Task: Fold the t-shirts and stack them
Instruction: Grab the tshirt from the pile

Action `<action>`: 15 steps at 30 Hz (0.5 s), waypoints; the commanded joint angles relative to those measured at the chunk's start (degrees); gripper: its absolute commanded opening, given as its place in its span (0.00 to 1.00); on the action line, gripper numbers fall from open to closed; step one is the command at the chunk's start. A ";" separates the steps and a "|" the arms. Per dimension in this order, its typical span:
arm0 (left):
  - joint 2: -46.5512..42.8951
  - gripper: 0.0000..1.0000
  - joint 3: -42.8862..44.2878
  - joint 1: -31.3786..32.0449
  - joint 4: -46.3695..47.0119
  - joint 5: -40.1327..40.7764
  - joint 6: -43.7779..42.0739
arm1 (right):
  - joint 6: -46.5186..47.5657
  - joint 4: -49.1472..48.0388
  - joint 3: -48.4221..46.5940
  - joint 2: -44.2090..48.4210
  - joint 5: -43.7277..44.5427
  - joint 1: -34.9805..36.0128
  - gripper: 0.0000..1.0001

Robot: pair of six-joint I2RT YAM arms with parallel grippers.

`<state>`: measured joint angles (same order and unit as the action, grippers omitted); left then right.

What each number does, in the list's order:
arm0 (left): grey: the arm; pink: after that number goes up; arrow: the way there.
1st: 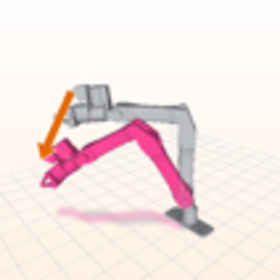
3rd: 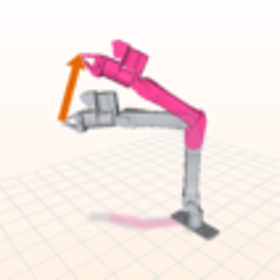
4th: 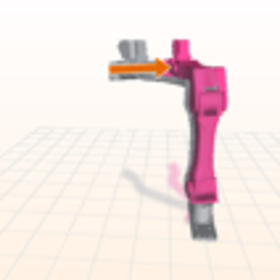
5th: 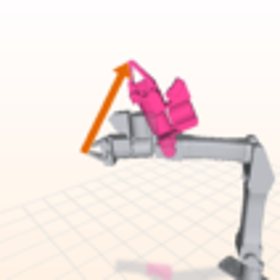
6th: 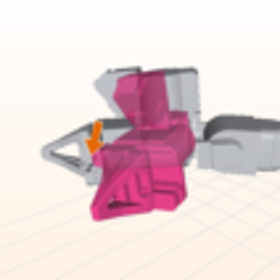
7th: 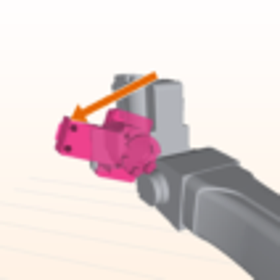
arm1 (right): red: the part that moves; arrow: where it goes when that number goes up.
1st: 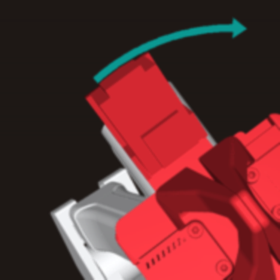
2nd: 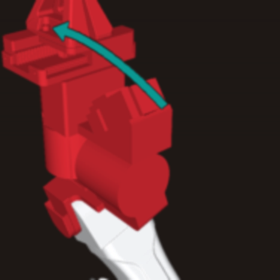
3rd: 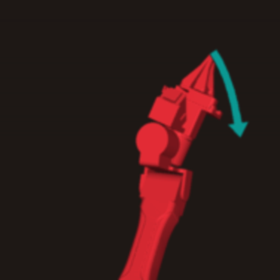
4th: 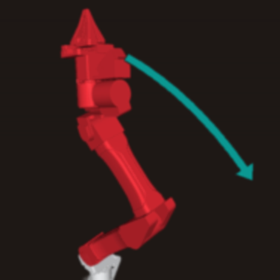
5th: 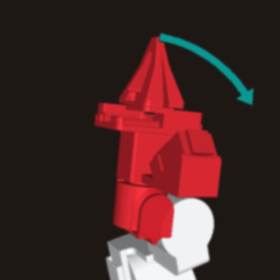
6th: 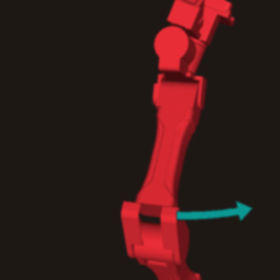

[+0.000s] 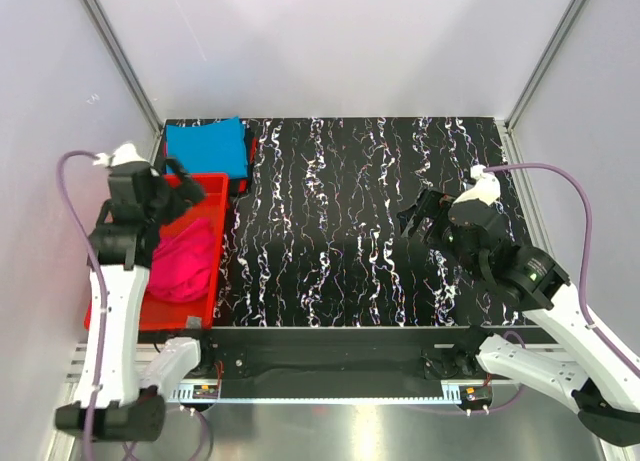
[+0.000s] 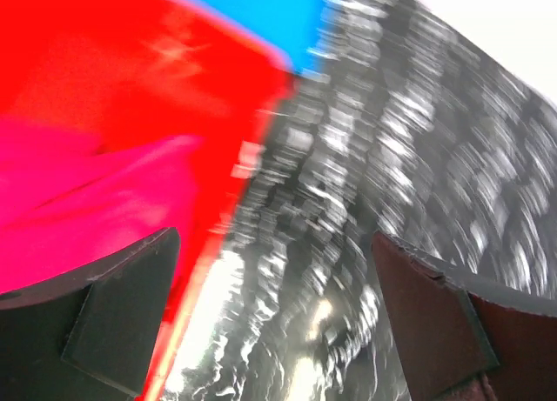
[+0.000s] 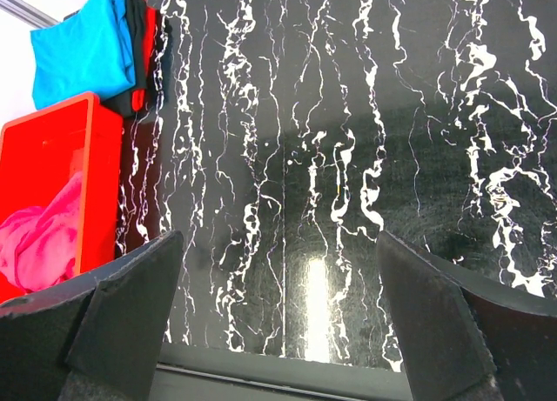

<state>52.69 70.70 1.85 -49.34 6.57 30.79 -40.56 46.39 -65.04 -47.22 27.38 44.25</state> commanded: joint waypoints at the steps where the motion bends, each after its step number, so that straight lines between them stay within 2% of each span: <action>1: 4.52 0.99 -4.32 -11.66 -1.63 2.23 7.95 | -0.66 -2.26 1.92 1.34 -1.87 -0.22 1.00; 2: 6.01 0.99 -5.21 -14.91 -2.24 2.05 9.98 | -0.84 -2.97 2.54 1.78 -2.67 -0.22 1.00; 4: 11.46 0.98 -7.31 -17.30 -4.87 2.39 16.02 | -1.02 -3.85 4.47 2.13 -4.08 -0.22 1.00; 6: 15.23 0.97 -8.64 -19.68 -6.81 6.17 20.61 | -1.37 -4.38 5.88 2.22 -4.17 -0.22 1.00; 9: 20.95 0.92 -12.77 -21.36 -3.23 4.60 23.61 | -1.11 -5.69 7.11 2.31 -4.79 -0.22 1.00; 10: 22.79 0.85 -13.99 -21.36 0.79 3.72 24.14 | -0.76 -6.05 7.20 2.22 -5.31 -0.22 1.00; 11: 23.68 0.82 -15.75 -21.36 2.83 2.06 24.32 | -0.58 -6.40 7.12 2.13 -5.66 -0.22 1.00; 13: 26.40 0.75 -16.82 -21.45 6.26 3.79 25.63 | 0.03 -6.58 5.98 1.78 -6.98 -0.22 1.00; 15: 27.90 0.70 -16.21 -21.71 6.54 3.28 25.47 | 0.47 -6.23 4.14 1.61 -7.86 -0.22 1.00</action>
<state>79.57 53.58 -19.44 -49.21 9.43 53.04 -41.08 42.89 -57.76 -45.54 21.69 44.23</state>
